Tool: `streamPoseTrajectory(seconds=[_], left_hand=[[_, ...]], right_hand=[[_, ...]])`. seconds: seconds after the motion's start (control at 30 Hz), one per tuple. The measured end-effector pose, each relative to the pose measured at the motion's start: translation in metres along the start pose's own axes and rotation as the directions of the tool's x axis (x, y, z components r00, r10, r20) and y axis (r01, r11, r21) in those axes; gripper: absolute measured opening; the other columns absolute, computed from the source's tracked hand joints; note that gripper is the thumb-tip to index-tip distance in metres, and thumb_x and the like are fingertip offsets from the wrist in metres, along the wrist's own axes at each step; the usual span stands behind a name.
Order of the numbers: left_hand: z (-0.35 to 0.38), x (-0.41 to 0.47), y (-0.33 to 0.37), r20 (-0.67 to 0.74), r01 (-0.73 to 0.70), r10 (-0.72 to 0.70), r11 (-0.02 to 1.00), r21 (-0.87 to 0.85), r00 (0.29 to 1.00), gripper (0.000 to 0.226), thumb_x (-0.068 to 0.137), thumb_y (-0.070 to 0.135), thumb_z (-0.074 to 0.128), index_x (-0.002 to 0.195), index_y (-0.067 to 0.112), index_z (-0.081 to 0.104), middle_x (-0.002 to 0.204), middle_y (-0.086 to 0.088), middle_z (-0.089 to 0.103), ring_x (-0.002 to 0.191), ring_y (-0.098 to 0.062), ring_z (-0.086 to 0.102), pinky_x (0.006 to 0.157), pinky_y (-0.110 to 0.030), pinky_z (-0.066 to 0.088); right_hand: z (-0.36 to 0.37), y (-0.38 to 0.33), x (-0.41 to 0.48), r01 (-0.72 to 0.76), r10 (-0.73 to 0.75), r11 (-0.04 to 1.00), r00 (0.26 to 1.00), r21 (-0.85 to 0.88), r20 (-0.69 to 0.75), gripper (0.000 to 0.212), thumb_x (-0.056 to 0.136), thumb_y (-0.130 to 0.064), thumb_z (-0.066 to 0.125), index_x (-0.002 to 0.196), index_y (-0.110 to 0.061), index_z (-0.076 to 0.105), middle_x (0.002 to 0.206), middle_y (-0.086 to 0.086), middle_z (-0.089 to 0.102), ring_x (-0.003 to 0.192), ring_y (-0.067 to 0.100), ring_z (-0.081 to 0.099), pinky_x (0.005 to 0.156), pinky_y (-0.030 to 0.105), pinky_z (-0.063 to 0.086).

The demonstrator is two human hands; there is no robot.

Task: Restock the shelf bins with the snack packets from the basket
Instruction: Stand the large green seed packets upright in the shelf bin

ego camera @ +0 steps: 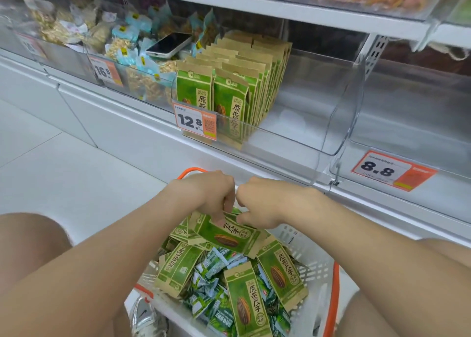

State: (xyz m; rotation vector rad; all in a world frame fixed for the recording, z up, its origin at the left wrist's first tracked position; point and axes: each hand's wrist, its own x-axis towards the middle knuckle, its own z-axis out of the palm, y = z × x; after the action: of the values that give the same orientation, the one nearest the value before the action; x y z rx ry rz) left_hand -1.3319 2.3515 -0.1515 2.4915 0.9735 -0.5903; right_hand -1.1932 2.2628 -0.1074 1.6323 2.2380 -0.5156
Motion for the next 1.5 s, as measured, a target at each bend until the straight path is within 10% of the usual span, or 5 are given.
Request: streamPoseTrajectory(seconds=[0.33, 0.5, 0.7, 1.2, 1.5], left_hand=[[-0.065, -0.069, 0.006, -0.391, -0.275, 0.113, 0.880, -0.388, 0.913, 0.012, 0.080, 0.023, 0.091, 0.088, 0.020, 0.083, 0.074, 0.010, 0.077, 0.070, -0.004, 0.070, 0.067, -0.021, 0.052], [-0.082, -0.079, 0.016, -0.737, -0.460, -0.269, 0.637, -0.619, 0.620, 0.033, 0.085, 0.042, 0.085, 0.111, 0.026, 0.072, 0.090, 0.003, 0.077, 0.082, -0.011, 0.074, 0.073, -0.036, 0.063], [-0.088, -0.081, 0.036, -0.599, -0.562, -0.255, 0.209, -0.800, 0.759, 0.027, 0.102, 0.021, 0.066, 0.124, 0.006, 0.067, 0.108, -0.010, 0.080, 0.098, -0.026, 0.078, 0.075, -0.034, 0.064], [-0.101, -0.064, 0.009, -0.785, -0.271, -0.474, 0.757, -0.595, 0.398, 0.024, 0.096, 0.011, 0.059, 0.108, 0.027, 0.073, 0.109, 0.009, 0.072, 0.094, -0.010, 0.068, 0.092, -0.038, 0.058], [-0.095, -0.056, 0.003, -0.776, 0.166, -0.402, 0.914, -0.370, 0.485, 0.027, 0.088, 0.020, 0.065, 0.114, 0.024, 0.069, 0.114, -0.003, 0.071, 0.113, -0.037, 0.058, 0.091, -0.048, 0.051]], right_hand=[[-0.028, 0.018, -0.032, 0.056, 0.074, 0.950, 0.915, 0.307, -0.396, 0.044, 0.083, -0.058, 0.079, 0.084, -0.014, 0.079, 0.065, 0.004, 0.070, 0.064, 0.011, 0.063, 0.068, 0.038, 0.056], [-0.044, 0.026, -0.055, 0.113, 0.376, 0.728, 0.759, 0.676, -0.532, 0.024, 0.084, -0.044, 0.084, 0.082, -0.021, 0.082, 0.068, -0.004, 0.076, 0.071, 0.013, 0.075, 0.075, 0.042, 0.062], [-0.044, 0.017, -0.054, 0.326, 0.521, 0.494, 0.631, 0.806, -0.574, 0.017, 0.095, -0.031, 0.076, 0.089, -0.015, 0.076, 0.078, 0.001, 0.079, 0.077, 0.020, 0.078, 0.079, 0.052, 0.063], [-0.072, 0.022, -0.035, 0.394, 0.547, 0.709, 0.215, 0.585, -0.809, 0.022, 0.088, -0.022, 0.082, 0.110, -0.024, 0.079, 0.095, -0.018, 0.077, 0.085, -0.002, 0.071, 0.081, 0.022, 0.059], [-0.064, 0.020, 0.014, -0.087, 0.466, 0.871, 0.455, 0.483, -0.759, 0.035, 0.090, -0.052, 0.071, 0.077, -0.019, 0.074, 0.069, -0.007, 0.070, 0.073, 0.019, 0.066, 0.062, 0.033, 0.054]])
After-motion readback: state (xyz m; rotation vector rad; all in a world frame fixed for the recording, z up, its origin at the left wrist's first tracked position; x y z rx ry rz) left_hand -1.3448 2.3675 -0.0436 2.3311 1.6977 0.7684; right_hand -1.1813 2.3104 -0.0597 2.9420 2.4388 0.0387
